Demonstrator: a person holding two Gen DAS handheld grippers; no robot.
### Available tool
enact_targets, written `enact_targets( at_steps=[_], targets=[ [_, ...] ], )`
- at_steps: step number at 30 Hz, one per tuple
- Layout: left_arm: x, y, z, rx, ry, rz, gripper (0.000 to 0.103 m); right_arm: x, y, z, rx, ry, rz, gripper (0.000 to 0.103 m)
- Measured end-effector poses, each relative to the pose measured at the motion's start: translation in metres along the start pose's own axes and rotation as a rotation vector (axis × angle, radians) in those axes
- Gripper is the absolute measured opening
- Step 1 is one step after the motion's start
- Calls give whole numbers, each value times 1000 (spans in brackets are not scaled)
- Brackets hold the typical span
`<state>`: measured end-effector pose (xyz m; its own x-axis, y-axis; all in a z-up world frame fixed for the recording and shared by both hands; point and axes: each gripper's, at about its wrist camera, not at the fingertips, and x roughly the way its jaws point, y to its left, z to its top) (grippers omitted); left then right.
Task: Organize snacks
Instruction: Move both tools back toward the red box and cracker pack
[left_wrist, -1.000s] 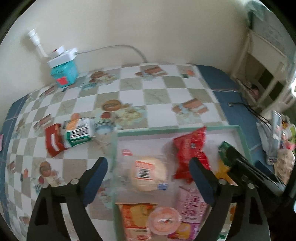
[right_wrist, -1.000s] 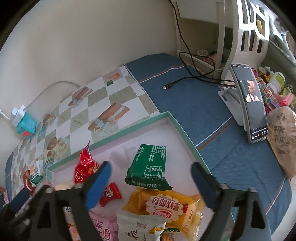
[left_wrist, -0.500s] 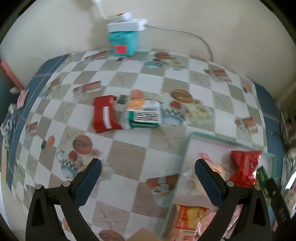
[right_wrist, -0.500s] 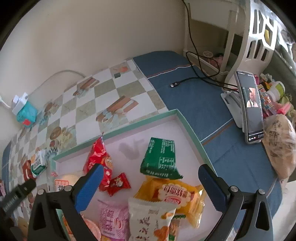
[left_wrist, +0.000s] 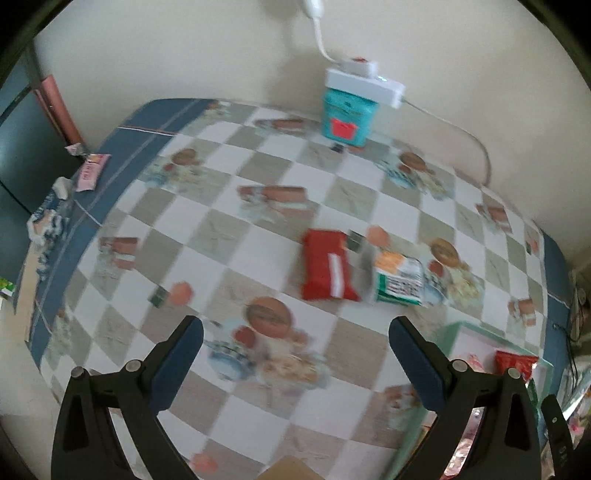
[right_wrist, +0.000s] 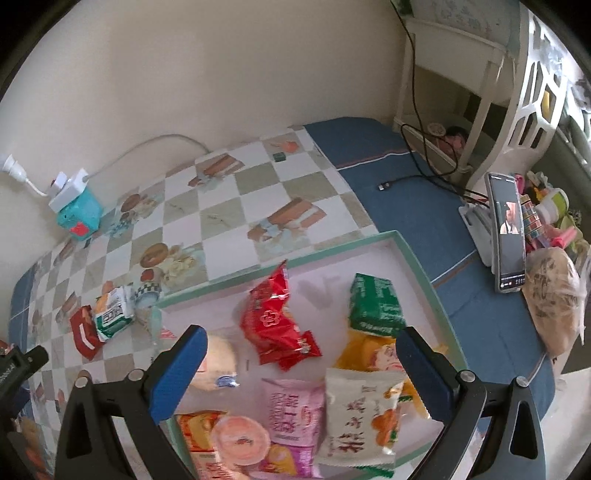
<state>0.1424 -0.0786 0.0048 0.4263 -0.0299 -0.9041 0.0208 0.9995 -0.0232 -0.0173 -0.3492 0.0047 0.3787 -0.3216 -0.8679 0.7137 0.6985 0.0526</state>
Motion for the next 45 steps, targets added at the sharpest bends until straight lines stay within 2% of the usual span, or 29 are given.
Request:
enact_targets(
  at_steps=[9, 18, 31, 35, 39, 45],
  targets=[
    [2, 53, 16, -60, -3, 19, 101, -9, 43, -7, -41, -5, 21, 103],
    [15, 106, 25, -137, 17, 67, 101, -12, 111, -26, -156, -1, 43, 103],
    [28, 161, 32, -215, 34, 95, 101, 3, 180, -57, -265, 38, 86, 103],
    [38, 165, 35, -221, 47, 94, 101, 13, 192, -65, -284, 55, 94, 103],
    [55, 158, 35, -225, 84, 44, 101, 22, 197, -67, -296, 49, 111, 103],
    [74, 123, 33, -159, 121, -53, 101, 36, 189, -59, -262, 35, 133, 103]
  ],
)
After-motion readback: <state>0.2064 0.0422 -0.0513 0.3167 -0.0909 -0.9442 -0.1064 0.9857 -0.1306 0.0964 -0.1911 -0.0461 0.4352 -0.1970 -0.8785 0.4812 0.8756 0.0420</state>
